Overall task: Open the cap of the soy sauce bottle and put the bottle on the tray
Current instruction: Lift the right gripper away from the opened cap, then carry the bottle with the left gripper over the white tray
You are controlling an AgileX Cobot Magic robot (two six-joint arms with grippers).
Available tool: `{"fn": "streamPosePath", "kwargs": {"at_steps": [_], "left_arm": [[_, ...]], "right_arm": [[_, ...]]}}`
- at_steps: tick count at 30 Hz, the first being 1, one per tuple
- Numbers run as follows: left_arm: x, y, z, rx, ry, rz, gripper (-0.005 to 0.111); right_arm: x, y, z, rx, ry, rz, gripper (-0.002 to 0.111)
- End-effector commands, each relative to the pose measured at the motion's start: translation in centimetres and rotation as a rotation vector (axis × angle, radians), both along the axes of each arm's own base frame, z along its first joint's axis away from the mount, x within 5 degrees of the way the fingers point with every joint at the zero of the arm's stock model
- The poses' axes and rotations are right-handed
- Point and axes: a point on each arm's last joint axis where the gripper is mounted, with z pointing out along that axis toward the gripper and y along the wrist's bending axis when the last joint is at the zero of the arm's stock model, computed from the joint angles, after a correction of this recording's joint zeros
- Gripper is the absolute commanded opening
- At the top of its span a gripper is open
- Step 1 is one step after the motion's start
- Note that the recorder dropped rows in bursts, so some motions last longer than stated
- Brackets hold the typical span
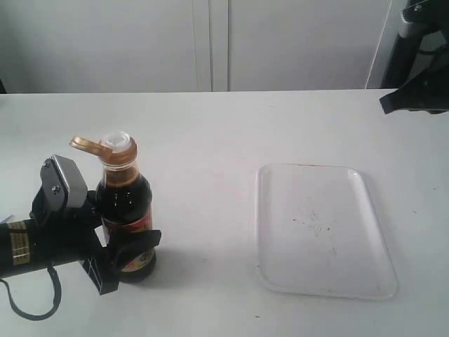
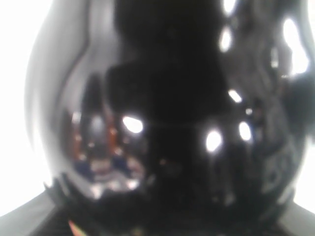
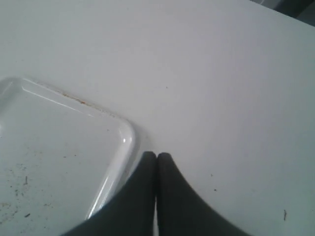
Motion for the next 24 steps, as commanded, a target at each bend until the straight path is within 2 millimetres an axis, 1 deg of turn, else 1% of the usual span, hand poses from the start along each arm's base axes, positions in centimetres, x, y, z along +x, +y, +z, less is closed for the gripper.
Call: {"fn": "streamPosePath", "kwargs": {"at_steps": [1,7,12,16,24], "left_arm": [[0.0,0.0,0.3,-0.007,-0.005,0.017,0.000],[-0.1,0.0,0.9,-0.021,-0.016,0.021,0.000],[-0.2,0.0,1.9,-0.032,-0.054,0.021,0.000],[-0.3,0.1,3.1,-0.049,-0.099,0.032,0.000],[-0.1,0.5,5.4,-0.110,-0.174,0.107,0.000]], "right_arm": [[0.0,-0.8,0.4,0.014,-0.023,-0.043,0.000],[-0.1,-0.7,0.3,0.033,-0.007,-0.050,0.000],[-0.1,-0.6,0.3,0.056,-0.008,-0.056,0.000],[0.0,-0.6,0.3,0.056,-0.012,-0.057,0.000],[0.1,-0.5,0.5,0.097,-0.031,-0.070,0.000]]}}
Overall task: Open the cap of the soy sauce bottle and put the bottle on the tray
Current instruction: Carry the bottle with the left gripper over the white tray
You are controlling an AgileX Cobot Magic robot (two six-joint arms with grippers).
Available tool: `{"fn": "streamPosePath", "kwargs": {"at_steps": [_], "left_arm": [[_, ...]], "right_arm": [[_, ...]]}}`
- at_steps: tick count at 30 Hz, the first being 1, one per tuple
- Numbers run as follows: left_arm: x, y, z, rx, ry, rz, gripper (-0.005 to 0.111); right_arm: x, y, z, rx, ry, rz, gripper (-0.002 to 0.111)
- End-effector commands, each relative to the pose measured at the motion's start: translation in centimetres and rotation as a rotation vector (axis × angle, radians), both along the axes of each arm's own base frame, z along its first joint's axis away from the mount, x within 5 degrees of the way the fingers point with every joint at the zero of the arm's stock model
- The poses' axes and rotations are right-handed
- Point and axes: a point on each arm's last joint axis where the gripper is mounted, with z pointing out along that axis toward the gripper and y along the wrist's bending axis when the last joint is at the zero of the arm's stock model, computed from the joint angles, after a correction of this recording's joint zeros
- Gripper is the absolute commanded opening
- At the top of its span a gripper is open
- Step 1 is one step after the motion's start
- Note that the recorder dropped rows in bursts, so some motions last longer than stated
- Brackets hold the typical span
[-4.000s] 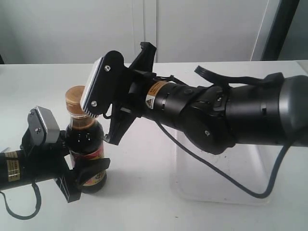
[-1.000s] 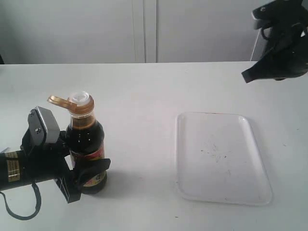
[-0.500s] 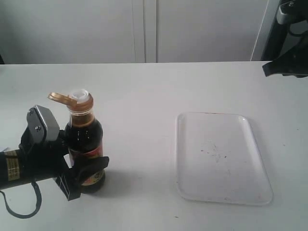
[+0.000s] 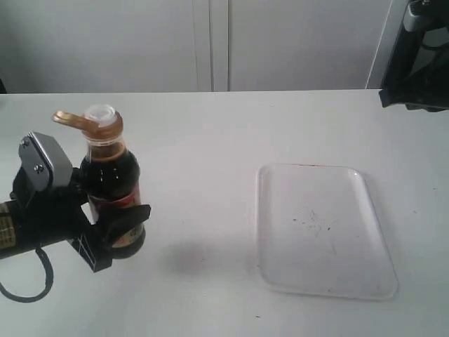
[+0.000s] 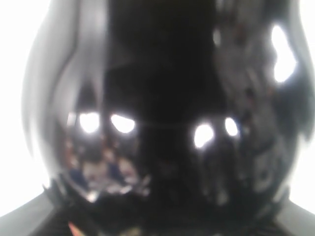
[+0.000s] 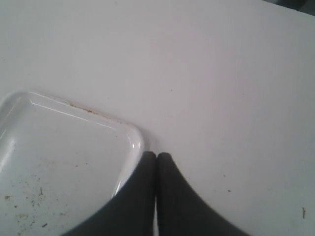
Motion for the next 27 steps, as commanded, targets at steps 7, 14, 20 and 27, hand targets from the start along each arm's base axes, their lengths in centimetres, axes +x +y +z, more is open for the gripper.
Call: {"fn": "streamPosePath", "kwargs": {"at_steps": [7,14,20,27], "left_arm": [[0.6,-2.0,3.8,-0.170,-0.118,-0.010,0.000],[1.3,-5.3,5.1,-0.249,-0.132,-0.047,0.000],[2.1,-8.3,5.4,-0.296,-0.123,-0.082,0.000],[3.3,-14.4,4.4,-0.340,-0.090,-0.165,0.000]], "right_arm": [[0.1,0.0,0.5,0.056,-0.041,-0.029,0.000],[0.3,-0.1,0.7,0.046,-0.063,-0.021,0.000],[0.5,-0.2,0.4,0.010,-0.066,-0.009,0.000],[1.6,-0.8,-1.2,-0.030,-0.039,-0.012,0.000]]}}
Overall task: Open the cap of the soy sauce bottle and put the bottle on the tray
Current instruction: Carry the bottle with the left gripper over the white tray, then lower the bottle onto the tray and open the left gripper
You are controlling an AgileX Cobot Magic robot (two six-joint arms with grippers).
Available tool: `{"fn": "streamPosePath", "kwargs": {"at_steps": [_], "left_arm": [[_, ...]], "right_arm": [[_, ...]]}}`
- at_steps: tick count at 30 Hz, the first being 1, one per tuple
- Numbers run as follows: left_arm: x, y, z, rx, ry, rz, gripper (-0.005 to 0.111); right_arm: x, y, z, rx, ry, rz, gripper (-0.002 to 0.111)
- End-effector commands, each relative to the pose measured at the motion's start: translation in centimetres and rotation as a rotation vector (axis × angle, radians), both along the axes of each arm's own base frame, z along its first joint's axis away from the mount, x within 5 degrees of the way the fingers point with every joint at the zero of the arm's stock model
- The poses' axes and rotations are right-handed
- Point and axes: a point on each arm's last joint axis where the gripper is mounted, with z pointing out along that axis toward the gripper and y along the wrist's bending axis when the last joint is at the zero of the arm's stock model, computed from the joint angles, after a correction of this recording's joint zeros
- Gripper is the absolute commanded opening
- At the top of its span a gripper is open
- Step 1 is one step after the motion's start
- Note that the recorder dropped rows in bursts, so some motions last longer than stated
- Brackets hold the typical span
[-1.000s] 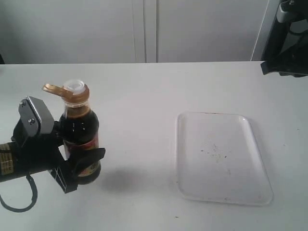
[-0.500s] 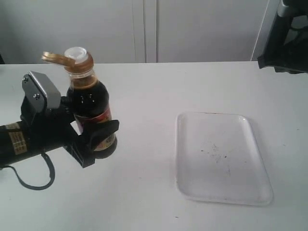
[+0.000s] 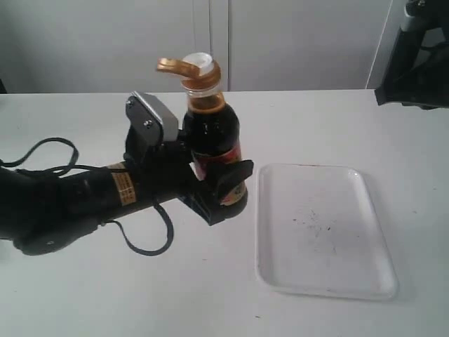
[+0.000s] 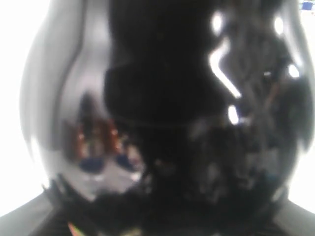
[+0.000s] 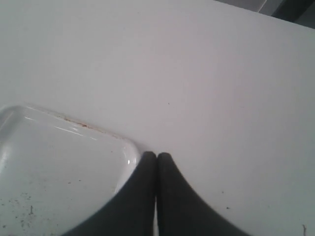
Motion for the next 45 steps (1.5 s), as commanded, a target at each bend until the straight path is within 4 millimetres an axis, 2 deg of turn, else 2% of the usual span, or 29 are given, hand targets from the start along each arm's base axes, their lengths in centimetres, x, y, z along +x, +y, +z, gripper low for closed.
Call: {"fn": "streamPosePath", "kwargs": {"at_steps": [1,9,17,25,29,45], "left_arm": [[0.6,-3.1,1.1,-0.131,-0.032,-0.045,0.000],[1.9,-7.0,0.7,-0.158,-0.049,-0.095,0.000],[3.0,-10.5,-0.1,-0.188,-0.059,-0.138,0.000],[3.8,-12.8,-2.6,-0.133,-0.021,-0.150,0.000],[3.6,-13.3,-3.2,-0.106,-0.016,-0.158,0.000],[4.0,-13.2,-4.5,-0.002,0.066,-0.112,0.000]], "right_arm": [[0.7,-1.2,-0.9,-0.027,0.008,-0.023,0.000],[1.7,-3.4,-3.0,-0.020,0.048,-0.094,0.000],[2.5,-3.7,-4.6,-0.015,0.081,-0.102,0.000],[2.7,-3.7,-4.5,-0.017,0.055,-0.108,0.000],[2.7,-3.8,-4.5,-0.017,0.050,-0.109,0.000],[2.7,-3.7,-4.5,-0.014,0.049,-0.112,0.000]]}}
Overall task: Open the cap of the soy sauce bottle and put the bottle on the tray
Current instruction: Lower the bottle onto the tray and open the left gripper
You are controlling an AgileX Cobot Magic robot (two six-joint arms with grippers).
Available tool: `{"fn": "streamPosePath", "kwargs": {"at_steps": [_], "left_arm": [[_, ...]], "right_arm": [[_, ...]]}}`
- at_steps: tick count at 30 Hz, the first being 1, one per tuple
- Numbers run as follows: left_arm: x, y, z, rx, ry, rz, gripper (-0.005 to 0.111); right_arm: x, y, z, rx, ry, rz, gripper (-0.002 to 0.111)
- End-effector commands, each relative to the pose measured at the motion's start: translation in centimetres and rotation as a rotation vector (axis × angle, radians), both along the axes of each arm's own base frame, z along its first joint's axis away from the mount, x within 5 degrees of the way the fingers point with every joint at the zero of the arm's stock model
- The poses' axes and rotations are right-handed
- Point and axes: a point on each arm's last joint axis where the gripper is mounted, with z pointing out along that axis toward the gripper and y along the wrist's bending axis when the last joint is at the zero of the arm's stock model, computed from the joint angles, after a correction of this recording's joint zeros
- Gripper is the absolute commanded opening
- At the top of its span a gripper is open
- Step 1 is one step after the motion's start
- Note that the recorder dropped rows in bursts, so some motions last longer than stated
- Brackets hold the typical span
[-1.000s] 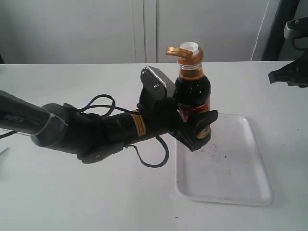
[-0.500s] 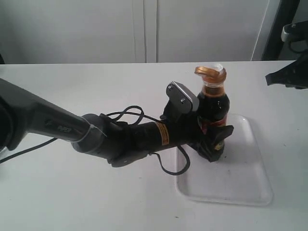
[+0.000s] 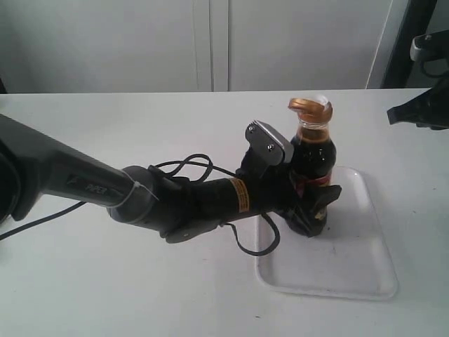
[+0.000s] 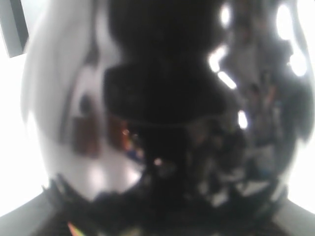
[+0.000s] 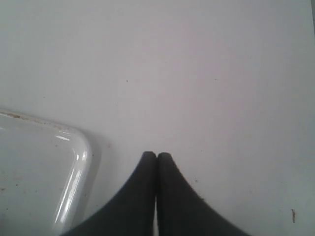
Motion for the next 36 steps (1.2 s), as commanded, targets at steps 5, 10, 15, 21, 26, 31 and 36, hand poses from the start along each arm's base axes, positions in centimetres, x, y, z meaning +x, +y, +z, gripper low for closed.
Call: {"fn": "streamPosePath", "kwargs": {"at_steps": [5,10,15,21,26,31,36], "left_arm": [[0.2,-0.1,1.0,-0.015,0.055,0.030,0.000],[0.2,-0.1,1.0,-0.028,0.096,0.037,0.000],[0.3,-0.6,0.8,0.047,0.106,0.056,0.000],[-0.2,-2.0,1.5,0.114,0.079,0.041,0.000],[-0.2,-2.0,1.4,0.122,0.082,0.042,0.000],[-0.3,-2.0,1.2,0.147,0.081,0.040,0.005],[-0.4,-2.1,1.3,0.146,0.063,0.019,0.053]], "right_arm": [[0.1,-0.2,0.2,0.017,-0.016,-0.019,0.000],[0.1,-0.2,0.2,0.020,-0.016,-0.021,0.000],[0.1,-0.2,0.2,0.020,-0.016,-0.021,0.000],[0.1,-0.2,0.2,0.022,-0.017,-0.022,0.000],[0.1,-0.2,0.2,0.022,-0.017,-0.022,0.000],[0.1,-0.2,0.2,0.022,-0.017,-0.022,0.000],[0.1,-0.2,0.2,0.023,-0.019,-0.023,0.000]]}}
